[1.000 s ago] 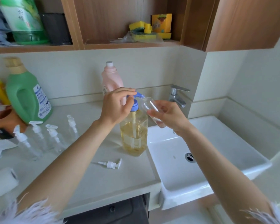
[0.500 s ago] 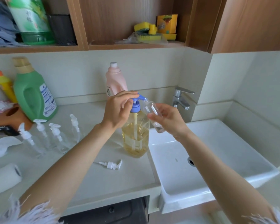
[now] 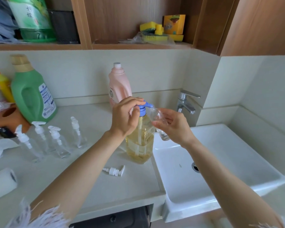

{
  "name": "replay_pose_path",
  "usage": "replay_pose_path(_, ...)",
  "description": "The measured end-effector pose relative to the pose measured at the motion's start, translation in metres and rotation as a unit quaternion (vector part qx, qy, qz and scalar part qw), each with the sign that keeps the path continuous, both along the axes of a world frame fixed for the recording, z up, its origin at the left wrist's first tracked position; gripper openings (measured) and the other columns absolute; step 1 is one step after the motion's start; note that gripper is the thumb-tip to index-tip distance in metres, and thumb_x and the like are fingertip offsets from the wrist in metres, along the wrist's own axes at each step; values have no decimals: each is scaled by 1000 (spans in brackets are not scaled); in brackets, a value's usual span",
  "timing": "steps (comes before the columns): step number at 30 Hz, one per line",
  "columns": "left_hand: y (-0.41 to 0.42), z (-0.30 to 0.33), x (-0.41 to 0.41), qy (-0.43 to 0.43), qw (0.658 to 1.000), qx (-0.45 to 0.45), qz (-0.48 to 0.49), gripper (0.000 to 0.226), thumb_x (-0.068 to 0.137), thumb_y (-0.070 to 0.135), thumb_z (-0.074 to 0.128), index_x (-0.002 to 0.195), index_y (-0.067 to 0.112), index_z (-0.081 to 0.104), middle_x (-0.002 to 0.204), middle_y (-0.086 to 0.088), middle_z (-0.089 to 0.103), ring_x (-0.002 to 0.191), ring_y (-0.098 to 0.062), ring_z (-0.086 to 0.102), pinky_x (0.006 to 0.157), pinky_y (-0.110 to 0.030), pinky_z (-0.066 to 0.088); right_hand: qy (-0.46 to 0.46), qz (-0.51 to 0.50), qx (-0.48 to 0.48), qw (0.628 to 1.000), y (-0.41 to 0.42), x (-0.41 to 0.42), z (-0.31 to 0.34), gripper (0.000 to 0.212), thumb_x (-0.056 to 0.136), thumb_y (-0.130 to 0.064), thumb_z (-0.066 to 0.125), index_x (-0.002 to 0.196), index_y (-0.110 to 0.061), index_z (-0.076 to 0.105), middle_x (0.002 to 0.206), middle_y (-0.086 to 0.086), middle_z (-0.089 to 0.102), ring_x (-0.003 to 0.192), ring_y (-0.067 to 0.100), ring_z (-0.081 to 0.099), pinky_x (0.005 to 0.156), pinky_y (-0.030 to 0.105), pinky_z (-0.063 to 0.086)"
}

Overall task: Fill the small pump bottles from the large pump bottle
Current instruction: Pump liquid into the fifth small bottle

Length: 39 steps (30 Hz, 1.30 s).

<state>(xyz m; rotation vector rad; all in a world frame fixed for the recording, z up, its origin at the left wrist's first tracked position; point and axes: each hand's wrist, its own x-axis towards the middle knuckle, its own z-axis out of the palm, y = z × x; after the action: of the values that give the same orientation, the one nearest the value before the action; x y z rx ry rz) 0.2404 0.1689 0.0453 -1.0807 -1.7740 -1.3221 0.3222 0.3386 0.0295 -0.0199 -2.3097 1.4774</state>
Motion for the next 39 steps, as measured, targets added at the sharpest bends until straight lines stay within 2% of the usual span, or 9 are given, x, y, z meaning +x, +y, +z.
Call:
replay_pose_path(9,-17,26,-1,-11,996,-84,-19,43,83,26,40,94,2,74,101,-5,71,96,-3,61,88,-18,48,4,-20,-14,1000,-5,7,11,55,75,-28,81,123,-8,64,105,1,73,102,11,68,98,37,51)
replay_pose_path(15,-8,22,0,-9,999,-34,14,39,82,21,41,88,2,74,93,-8,73,92,-9,64,84,-21,50,10,-10,-19,1000,-5,4,14,71,66,-44,79,124,-8,63,108,0,72,104,10,67,98,38,51)
replay_pose_path(18,-2,13,2,-5,1000,-3,25,35,81,16,42,86,1,73,91,-7,73,94,-10,65,83,-25,52,13,-9,-7,1000,-3,3,12,66,67,-40,80,124,-10,64,108,-2,72,102,8,67,97,37,51)
replay_pose_path(22,6,8,0,12,999,15,40,30,78,11,44,82,0,72,87,-8,72,90,-14,66,79,-28,53,12,-2,-8,1000,-2,1,9,75,64,-50,78,126,-9,62,112,-1,71,104,8,67,98,38,51)
replay_pose_path(24,6,1,1,16,999,18,46,30,78,11,45,85,0,72,89,-8,72,92,-15,66,82,-27,53,8,-7,-1,1000,-2,2,7,69,68,-43,80,126,-10,63,113,-2,71,106,7,66,99,38,50)
replay_pose_path(31,0,6,8,-8,999,-21,47,33,77,13,45,89,2,73,95,-7,72,96,-13,65,88,-22,50,8,-15,16,1000,0,4,8,50,76,-23,81,122,-13,65,108,-8,71,104,1,65,99,31,50)
replay_pose_path(33,-3,16,10,-17,998,-44,40,35,76,16,44,89,4,74,95,-5,73,94,-10,65,86,-22,51,9,-15,1,1000,-2,7,11,50,76,-23,80,122,-13,65,108,-8,71,104,1,65,100,31,50)
replay_pose_path(37,-7,37,8,-24,994,-88,54,36,76,25,46,86,8,76,93,-1,74,92,-5,62,84,-5,42,8,-9,-27,1000,-6,6,15,66,70,-40,79,125,-10,63,113,0,70,107,10,65,100,37,50)
replay_pose_path(39,-8,40,7,-26,992,-108,61,36,77,27,46,86,9,76,93,0,74,90,-5,63,82,-4,41,8,-8,-41,999,-8,4,14,62,72,-33,81,125,-8,62,113,2,70,106,11,66,98,38,51)
